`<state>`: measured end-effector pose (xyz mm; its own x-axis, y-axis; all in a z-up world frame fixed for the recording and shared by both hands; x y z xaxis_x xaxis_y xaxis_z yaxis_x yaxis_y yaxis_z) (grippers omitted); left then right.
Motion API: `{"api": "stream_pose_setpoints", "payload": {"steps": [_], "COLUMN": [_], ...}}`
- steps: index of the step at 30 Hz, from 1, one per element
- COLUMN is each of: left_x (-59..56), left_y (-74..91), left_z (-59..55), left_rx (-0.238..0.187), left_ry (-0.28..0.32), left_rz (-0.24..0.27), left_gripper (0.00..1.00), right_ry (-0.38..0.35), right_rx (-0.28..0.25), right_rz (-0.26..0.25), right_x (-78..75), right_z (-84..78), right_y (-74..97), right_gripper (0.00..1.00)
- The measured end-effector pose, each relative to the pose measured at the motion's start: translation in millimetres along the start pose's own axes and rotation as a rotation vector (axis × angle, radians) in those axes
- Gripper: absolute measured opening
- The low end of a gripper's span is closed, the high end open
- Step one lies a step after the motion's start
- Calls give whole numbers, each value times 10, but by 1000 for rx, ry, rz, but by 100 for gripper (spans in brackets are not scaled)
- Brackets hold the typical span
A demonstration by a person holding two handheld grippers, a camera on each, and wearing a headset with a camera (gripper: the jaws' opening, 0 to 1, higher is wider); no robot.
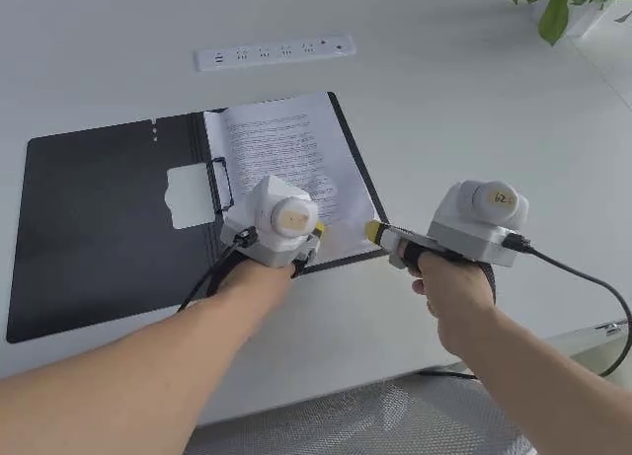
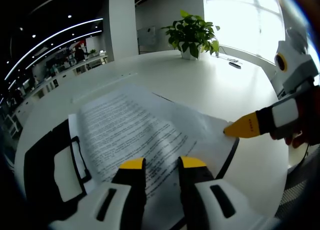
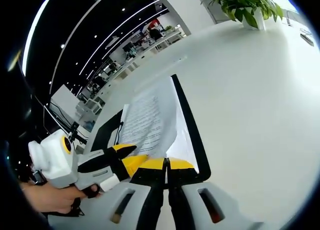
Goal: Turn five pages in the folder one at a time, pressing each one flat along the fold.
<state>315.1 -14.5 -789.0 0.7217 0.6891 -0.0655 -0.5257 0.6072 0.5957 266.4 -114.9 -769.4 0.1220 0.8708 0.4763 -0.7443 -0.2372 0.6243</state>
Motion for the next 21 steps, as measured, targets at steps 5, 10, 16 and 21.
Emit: {"api": "stream_pose_setpoints", "payload": {"steps": [5, 10, 16, 21], "left_x": [0, 68, 238, 362], "left_y": [35, 136, 406, 626], "left_z": [-13, -31, 37, 93], "left_rx": [10, 28, 2, -32], "left_ry": [1, 7, 19, 39], "left_rz": [-1, 14, 36, 46], "left_gripper": [22, 23, 22, 22], "right_ry": [-18, -20, -14, -4], "right_rx": [-31, -45, -80, -111], "right_rz": [31, 60, 114, 182], "right_x": [77, 188, 381, 621], "right_z": [59, 91, 169, 235], "right_y": [42, 72, 151, 221], "right_gripper": [0, 0, 0, 0]}}
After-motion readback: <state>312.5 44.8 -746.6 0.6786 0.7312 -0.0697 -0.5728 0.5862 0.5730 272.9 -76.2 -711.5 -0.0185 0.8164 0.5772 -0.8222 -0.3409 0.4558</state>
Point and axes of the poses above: the centre of the closed fingertips' face, and the gripper's own axes: y roughly backward along the fingers, x roughly to its left, z roughly out of its top, the point moved 3 cm from there along y, roughly backward along the fingers, and after that the axes turned 7 degrees about -z, right-handed, at the moved point
